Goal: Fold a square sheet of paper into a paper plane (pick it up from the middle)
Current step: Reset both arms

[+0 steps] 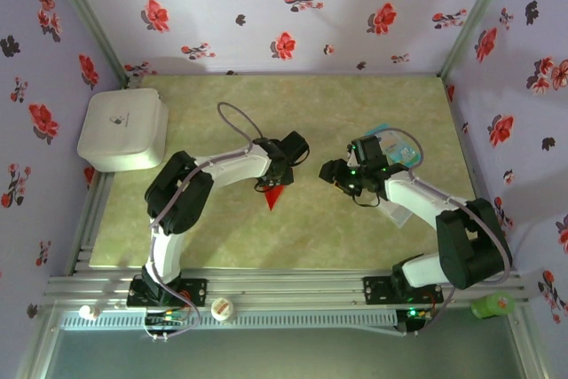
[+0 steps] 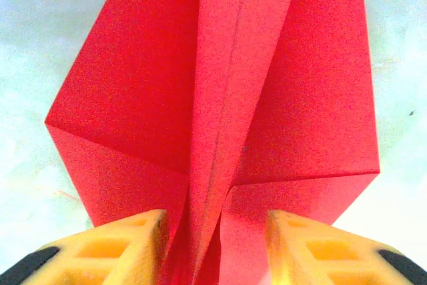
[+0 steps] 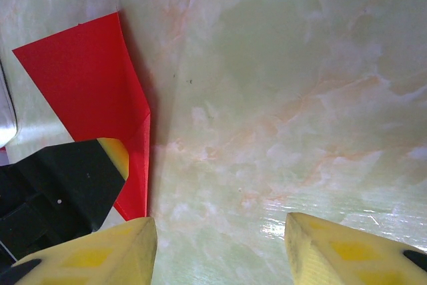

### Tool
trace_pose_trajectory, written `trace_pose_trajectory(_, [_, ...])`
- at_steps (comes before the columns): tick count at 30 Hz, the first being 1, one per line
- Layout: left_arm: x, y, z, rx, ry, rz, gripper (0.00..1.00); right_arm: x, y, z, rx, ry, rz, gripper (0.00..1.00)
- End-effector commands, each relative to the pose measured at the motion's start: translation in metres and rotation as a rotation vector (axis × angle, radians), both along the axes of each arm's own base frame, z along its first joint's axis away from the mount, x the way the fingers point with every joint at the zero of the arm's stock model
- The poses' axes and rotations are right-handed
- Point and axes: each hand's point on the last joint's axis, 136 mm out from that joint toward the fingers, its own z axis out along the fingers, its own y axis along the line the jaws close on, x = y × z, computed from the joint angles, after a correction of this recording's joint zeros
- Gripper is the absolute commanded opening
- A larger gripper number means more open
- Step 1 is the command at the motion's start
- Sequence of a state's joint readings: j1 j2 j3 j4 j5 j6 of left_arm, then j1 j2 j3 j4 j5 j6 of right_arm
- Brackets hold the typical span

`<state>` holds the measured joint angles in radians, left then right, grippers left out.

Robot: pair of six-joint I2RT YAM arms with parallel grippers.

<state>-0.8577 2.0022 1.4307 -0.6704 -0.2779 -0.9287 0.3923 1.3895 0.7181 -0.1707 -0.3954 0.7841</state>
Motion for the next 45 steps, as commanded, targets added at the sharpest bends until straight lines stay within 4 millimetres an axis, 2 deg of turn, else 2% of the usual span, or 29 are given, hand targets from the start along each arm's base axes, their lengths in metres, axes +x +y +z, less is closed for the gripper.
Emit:
trace_pose_trajectory(1, [0.001,0.002,0.025,-0.005,-0.042,-0.015,0.44,0.000,-0.006,0.002,-0.023,-0.013,-0.001,0.54])
trace_pose_trajectory(4, [0.002,0.002,0.041,-0.031,-0.073,-0.019,0.45,0.002,-0.011,0.005,-0.059,-0.031,-0.005,0.55])
trace_pose_trajectory(5, [0.003,0.002,0.047,-0.038,-0.084,-0.018,0.50,0.003,-0.013,0.007,-0.072,-0.039,-0.008,0.56])
trace_pose_trajectory(10, [0.005,0.008,0.077,-0.089,-0.140,-0.015,0.55,0.007,-0.020,0.013,-0.120,-0.058,-0.011,0.58])
trace_pose_trajectory(14, [0.008,0.019,0.110,-0.133,-0.225,-0.029,0.58,0.014,-0.033,0.028,-0.192,-0.128,-0.022,0.60])
trace_pose_trajectory(18, [0.016,0.051,0.134,-0.140,-0.328,-0.036,0.62,0.027,-0.074,0.059,-0.415,-0.254,-0.086,0.67])
trace_pose_trajectory(21, [0.025,0.097,0.143,-0.082,-0.427,-0.013,0.69,0.041,-0.115,0.083,-0.634,-0.384,-0.185,0.76])
trace_pose_trajectory(22, [0.028,0.118,0.145,-0.053,-0.454,0.023,0.74,0.048,-0.136,0.091,-0.737,-0.438,-0.244,0.81])
trace_pose_trajectory(24, [0.032,0.156,0.147,-0.016,-0.497,0.068,0.82,0.056,-0.153,0.098,-0.848,-0.512,-0.254,0.91])
trace_pose_trajectory(27, [0.038,0.221,0.146,0.064,-0.566,0.175,0.97,0.072,-0.174,0.093,-0.953,-0.597,-0.281,0.94])
trace_pose_trajectory(29, [0.039,0.263,0.136,0.120,-0.599,0.249,1.00,0.083,-0.192,0.083,-0.987,-0.613,-0.352,0.95])
trace_pose_trajectory(32, [0.039,0.303,0.129,0.195,-0.604,0.274,1.00,0.098,-0.203,0.065,-0.974,-0.624,-0.356,0.96])
trace_pose_trajectory(37, [0.048,0.338,0.107,0.311,-0.675,0.258,1.00,0.117,-0.201,0.041,-0.936,-0.690,-0.278,0.99])
trace_pose_trajectory(40, [0.063,0.329,0.095,0.283,-0.755,0.175,1.00,0.119,-0.193,0.025,-0.846,-0.688,-0.217,0.99])
trace_pose_trajectory(42, [0.070,0.321,0.084,0.291,-0.773,0.102,1.00,0.110,-0.191,0.018,-0.791,-0.758,-0.216,0.99])
trace_pose_trajectory(43, [0.071,0.320,0.080,0.294,-0.780,0.090,1.00,0.103,-0.195,0.019,-0.787,-0.813,-0.266,0.99])
trace_pose_trajectory(45, [0.075,0.316,0.081,0.284,-0.809,0.060,1.00,0.093,-0.197,0.012,-0.760,-0.853,-0.282,0.99])
